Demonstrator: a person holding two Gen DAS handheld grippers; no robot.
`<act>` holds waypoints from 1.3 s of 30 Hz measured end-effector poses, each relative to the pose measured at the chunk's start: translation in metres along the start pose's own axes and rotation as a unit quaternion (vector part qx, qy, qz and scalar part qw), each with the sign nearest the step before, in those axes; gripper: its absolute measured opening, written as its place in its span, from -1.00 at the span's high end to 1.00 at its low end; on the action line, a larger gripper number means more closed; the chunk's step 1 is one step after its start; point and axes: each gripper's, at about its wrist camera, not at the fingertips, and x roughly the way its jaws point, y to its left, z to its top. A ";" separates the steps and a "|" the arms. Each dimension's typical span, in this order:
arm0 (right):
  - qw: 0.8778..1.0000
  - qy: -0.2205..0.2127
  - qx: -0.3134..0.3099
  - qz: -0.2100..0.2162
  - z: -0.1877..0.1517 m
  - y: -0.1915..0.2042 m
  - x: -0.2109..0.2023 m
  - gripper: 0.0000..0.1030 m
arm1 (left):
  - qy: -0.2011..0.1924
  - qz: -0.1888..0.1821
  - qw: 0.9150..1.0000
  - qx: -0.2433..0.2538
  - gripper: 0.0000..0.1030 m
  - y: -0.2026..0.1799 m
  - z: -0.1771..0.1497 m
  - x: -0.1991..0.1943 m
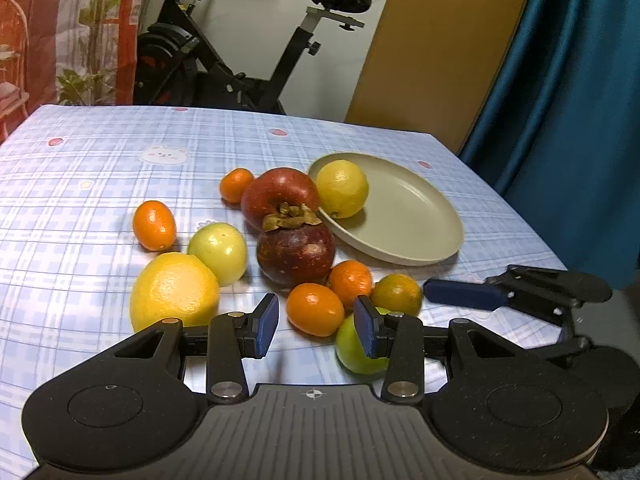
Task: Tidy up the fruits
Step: 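Move the left gripper toward the green lime in the pile, then close the left gripper on the green lime and lift it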
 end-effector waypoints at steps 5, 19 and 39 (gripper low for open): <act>1.000 0.016 -0.011 0.013 -0.003 0.006 0.006 0.13 | 0.002 -0.017 1.000 0.008 0.14 -0.004 -0.001 0.001; 0.998 0.043 -0.002 0.037 -0.011 0.006 0.028 0.09 | 0.024 -0.056 0.998 0.033 0.13 -0.019 -0.008 0.014; 0.997 0.062 0.021 0.050 -0.014 0.004 0.044 0.07 | 0.059 -0.057 0.996 0.022 0.10 -0.012 -0.010 0.025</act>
